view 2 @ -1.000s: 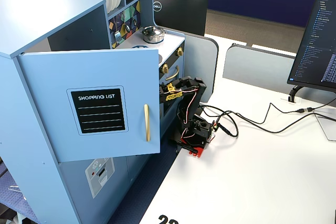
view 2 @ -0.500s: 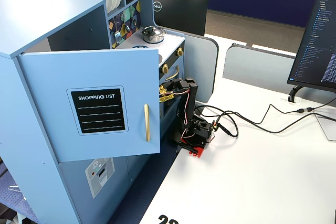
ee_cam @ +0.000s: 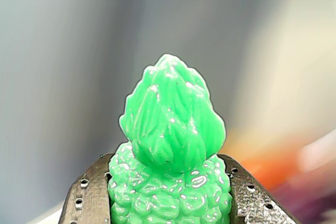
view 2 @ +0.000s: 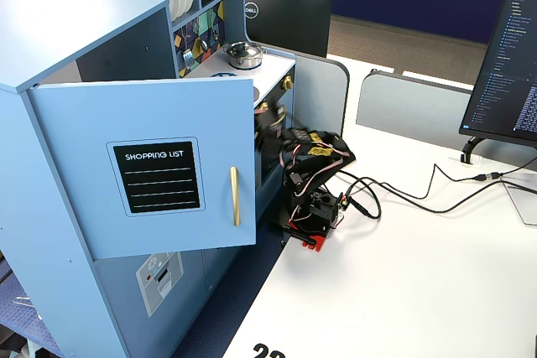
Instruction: Pick up the green pineapple from the left cabinet and place it in the gray recipient
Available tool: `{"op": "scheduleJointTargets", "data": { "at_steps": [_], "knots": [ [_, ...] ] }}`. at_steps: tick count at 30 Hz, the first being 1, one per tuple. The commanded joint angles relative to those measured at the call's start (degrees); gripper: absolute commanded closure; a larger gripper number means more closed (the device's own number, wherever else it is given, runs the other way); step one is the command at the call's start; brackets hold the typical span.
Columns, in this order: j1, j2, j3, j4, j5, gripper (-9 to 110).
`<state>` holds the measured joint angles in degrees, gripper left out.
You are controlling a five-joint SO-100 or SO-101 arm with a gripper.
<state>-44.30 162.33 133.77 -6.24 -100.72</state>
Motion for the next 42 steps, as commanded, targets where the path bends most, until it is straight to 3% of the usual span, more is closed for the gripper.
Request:
{"op": "scheduleJointTargets", "data": {
  "at_steps": [1, 5, 9, 20, 30, 32, 37, 42],
  "knots": [
    [19.8, 10.1, -0.4, 1.8, 5.8, 101],
    [34.6, 4.9, -5.4, 4.9, 9.7, 101],
    [41.7, -8.6, -16.9, 9.3, 11.5, 101],
    [43.7, -43.0, -43.4, 14.4, 5.5, 101],
    [47.1, -47.2, -44.3, 27.9, 4.0, 101],
    [47.5, -46.3, -43.7, 29.6, 5.4, 96],
    [48.5, -45.6, -43.6, 29.4, 11.4, 66],
    [48.5, -45.4, -44.5, 27.6, 10.4, 66]
  ]
}}
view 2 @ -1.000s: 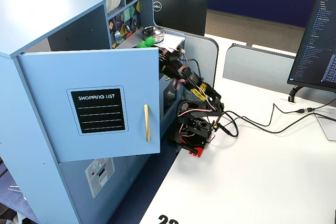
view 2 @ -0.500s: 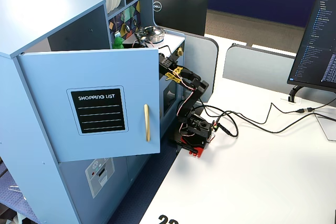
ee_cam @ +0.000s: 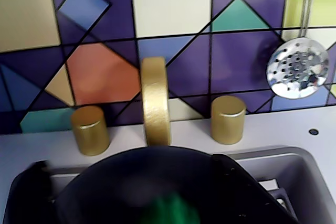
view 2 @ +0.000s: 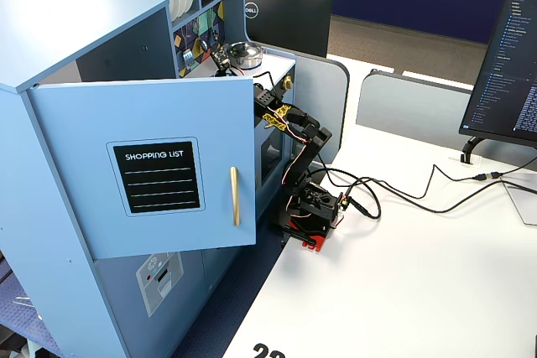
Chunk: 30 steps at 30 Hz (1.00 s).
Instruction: Pick up the green pineapple from the left cabinet and place it in the gray recipient
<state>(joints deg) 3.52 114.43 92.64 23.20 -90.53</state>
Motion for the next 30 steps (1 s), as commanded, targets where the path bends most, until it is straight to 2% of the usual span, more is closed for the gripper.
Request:
{"op": "scheduleJointTargets", "data": {
  "at_steps": [1, 4, 7, 13, 15, 20, 22, 24, 27, 30],
  "knots": [
    [0.7, 3.1, -4.0, -1.2, -0.4, 67],
    [0.2, 8.6, -6.2, 6.3, -0.3, 74],
    [2.2, 17.2, -5.1, 20.2, -1.9, 82],
    [2.2, 45.8, 19.4, 47.3, -4.7, 97],
    [2.7, 52.4, 28.7, 52.5, -4.8, 98],
    [3.3, 60.8, 52.5, 54.1, -4.1, 101],
    [2.5, 60.6, 61.3, 50.4, -3.9, 101],
    [2.6, 60.1, 69.4, 44.6, -7.7, 101],
    [2.5, 60.6, 76.7, 39.7, -5.6, 101],
    [2.5, 63.4, 79.3, 43.9, -4.0, 101]
  ]
}}
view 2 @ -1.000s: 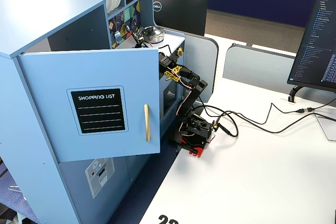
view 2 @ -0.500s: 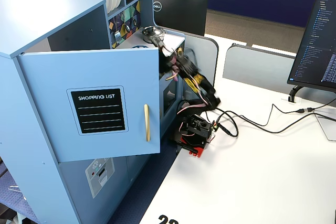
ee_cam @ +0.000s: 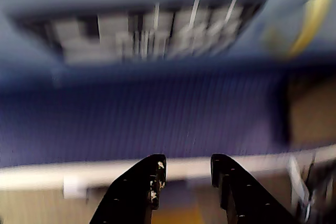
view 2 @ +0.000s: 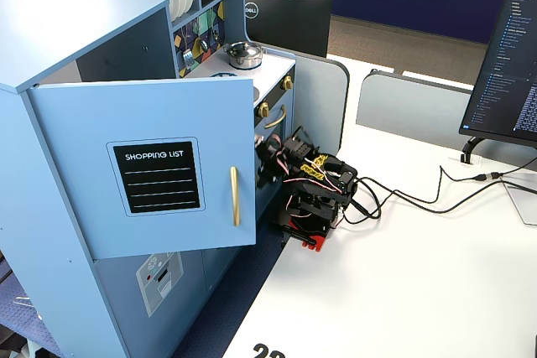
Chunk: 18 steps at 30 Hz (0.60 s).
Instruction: Pick up the green pineapple from the left cabinet and place it in the gray recipient
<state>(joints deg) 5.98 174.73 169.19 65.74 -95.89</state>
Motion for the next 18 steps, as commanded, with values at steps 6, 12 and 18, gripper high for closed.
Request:
{"op": "scheduleJointTargets", "data": {
  "at_steps": [6, 12, 18],
  "knots": [
    [-3.3, 7.3, 2.7, 21.0, 5.7, 101],
    [-5.5, 7.3, 2.7, 21.8, 9.5, 101],
    [-7.8, 7.3, 2.7, 21.8, 9.4, 99]
  ]
}}
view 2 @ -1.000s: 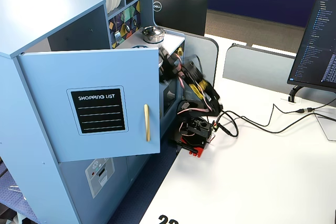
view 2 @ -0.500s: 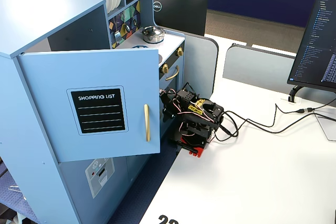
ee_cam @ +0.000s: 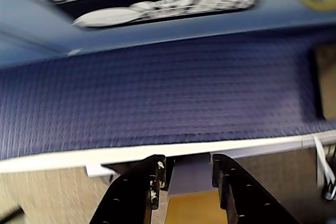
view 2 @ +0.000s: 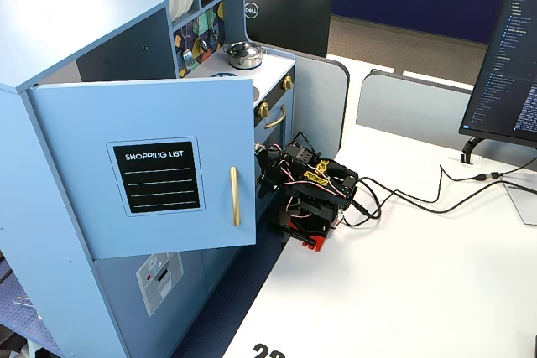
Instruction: Pick up the green pineapple from the left cabinet and place it in the gray recipient
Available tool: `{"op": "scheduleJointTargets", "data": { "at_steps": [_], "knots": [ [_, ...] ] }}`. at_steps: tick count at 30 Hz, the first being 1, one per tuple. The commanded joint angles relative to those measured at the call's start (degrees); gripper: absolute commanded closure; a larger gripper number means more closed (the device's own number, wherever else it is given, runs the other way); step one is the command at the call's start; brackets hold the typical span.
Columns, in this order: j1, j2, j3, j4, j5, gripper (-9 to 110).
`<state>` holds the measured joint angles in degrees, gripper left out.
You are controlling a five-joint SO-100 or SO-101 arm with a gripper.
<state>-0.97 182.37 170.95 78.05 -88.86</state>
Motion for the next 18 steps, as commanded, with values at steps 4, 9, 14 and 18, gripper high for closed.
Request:
{"op": "scheduleJointTargets", "data": {
  "at_steps": [4, 9, 14, 18],
  "knots": [
    [-1.6, -0.4, 1.0, 9.6, 2.4, 97],
    [-1.7, -0.3, 1.0, 9.6, 2.4, 96],
    [-1.7, -0.3, 1.0, 9.6, 2.4, 96],
    [-1.7, -0.3, 1.0, 9.6, 2.4, 96]
  ]
}}
